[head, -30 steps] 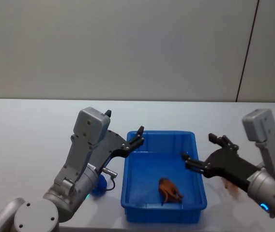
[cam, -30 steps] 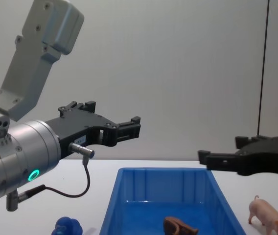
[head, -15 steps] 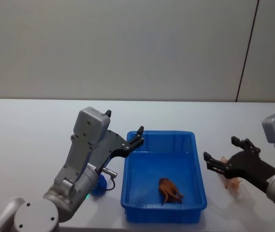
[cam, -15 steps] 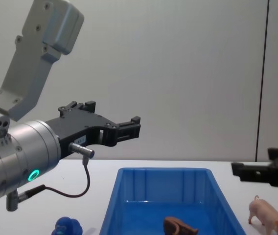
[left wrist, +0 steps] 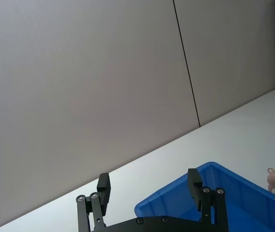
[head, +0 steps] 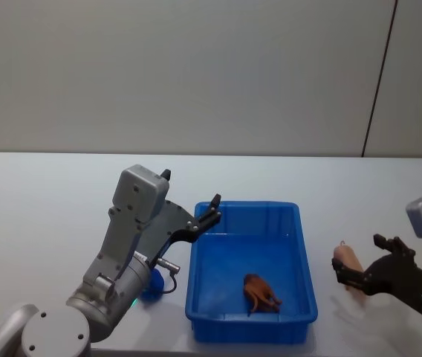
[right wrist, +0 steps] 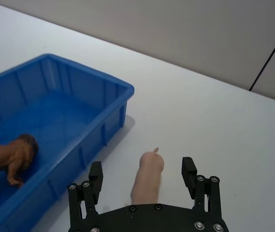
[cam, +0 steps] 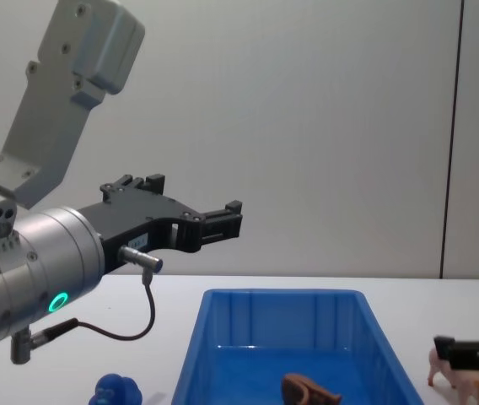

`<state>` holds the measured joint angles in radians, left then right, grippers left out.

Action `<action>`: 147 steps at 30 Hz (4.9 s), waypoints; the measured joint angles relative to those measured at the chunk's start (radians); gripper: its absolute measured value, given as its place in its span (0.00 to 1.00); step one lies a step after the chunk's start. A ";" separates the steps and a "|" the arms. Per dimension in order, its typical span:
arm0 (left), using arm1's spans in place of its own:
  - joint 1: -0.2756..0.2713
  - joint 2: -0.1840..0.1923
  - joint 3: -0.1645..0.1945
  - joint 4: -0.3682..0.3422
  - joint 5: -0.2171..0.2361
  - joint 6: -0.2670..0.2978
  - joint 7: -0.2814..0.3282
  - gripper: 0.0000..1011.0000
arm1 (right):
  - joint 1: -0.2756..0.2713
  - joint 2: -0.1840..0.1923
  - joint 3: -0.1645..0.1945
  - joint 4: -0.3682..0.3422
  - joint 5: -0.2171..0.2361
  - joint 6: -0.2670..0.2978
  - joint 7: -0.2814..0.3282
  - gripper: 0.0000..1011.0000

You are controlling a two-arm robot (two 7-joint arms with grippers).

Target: Pick up the two dolls from the table and place them into the box.

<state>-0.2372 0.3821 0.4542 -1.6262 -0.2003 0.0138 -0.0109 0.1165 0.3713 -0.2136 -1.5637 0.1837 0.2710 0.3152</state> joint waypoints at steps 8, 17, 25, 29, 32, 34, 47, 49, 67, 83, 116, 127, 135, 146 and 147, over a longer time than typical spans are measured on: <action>0.000 0.000 0.000 0.000 0.000 0.000 0.000 0.99 | 0.003 -0.001 -0.006 0.033 -0.022 0.012 0.003 0.99; 0.000 0.000 0.000 0.000 0.000 0.000 0.000 0.99 | 0.013 -0.009 -0.013 0.061 -0.030 0.039 0.007 0.99; 0.000 0.000 0.000 0.000 0.000 0.000 0.000 0.99 | 0.028 -0.022 -0.018 0.085 -0.022 0.072 0.004 0.90; 0.000 0.000 0.000 0.000 0.000 0.000 0.000 0.99 | 0.035 -0.028 -0.019 0.096 -0.017 0.084 -0.002 0.81; 0.000 0.000 0.000 0.000 0.000 0.000 0.000 0.99 | 0.039 -0.031 -0.020 0.103 -0.011 0.094 -0.007 0.72; 0.000 0.000 0.000 0.000 0.000 0.000 0.000 0.99 | 0.042 -0.034 -0.020 0.107 -0.007 0.099 -0.010 0.64; 0.000 0.000 0.000 0.000 0.000 0.000 0.000 0.99 | 0.046 -0.040 -0.014 0.099 0.021 0.093 -0.039 0.36; 0.000 0.000 0.000 0.000 0.000 0.000 0.000 0.99 | 0.046 -0.041 -0.013 0.092 0.025 0.087 -0.044 0.36; 0.000 0.000 0.000 0.000 0.000 0.000 0.000 0.99 | 0.041 -0.050 -0.012 -0.042 0.088 0.032 -0.034 0.36; 0.000 0.000 0.000 0.000 0.000 0.000 0.000 0.99 | 0.061 -0.095 -0.067 -0.090 0.046 0.119 0.023 0.36; 0.000 0.000 0.000 0.000 0.000 0.000 0.000 0.99 | 0.083 -0.086 -0.045 -0.047 0.046 0.038 -0.016 0.99; 0.002 0.000 0.000 -0.002 0.000 0.006 0.000 0.99 | 0.084 -0.059 -0.021 -0.017 0.050 0.009 -0.008 0.99; 0.021 0.014 -0.002 -0.034 -0.008 0.052 0.004 0.99 | 0.085 -0.050 -0.013 -0.007 0.051 0.000 -0.005 0.99; 0.093 0.067 -0.010 -0.125 -0.055 0.148 0.050 0.99 | 0.085 -0.044 -0.007 0.000 0.052 -0.006 -0.003 0.99; 0.103 0.077 -0.013 -0.135 -0.064 0.158 0.056 0.99 | 0.085 -0.043 -0.007 0.000 0.052 -0.007 -0.003 0.99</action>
<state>-0.1338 0.4594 0.4415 -1.7615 -0.2644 0.1720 0.0452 0.2018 0.3279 -0.2202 -1.5636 0.2360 0.2645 0.3126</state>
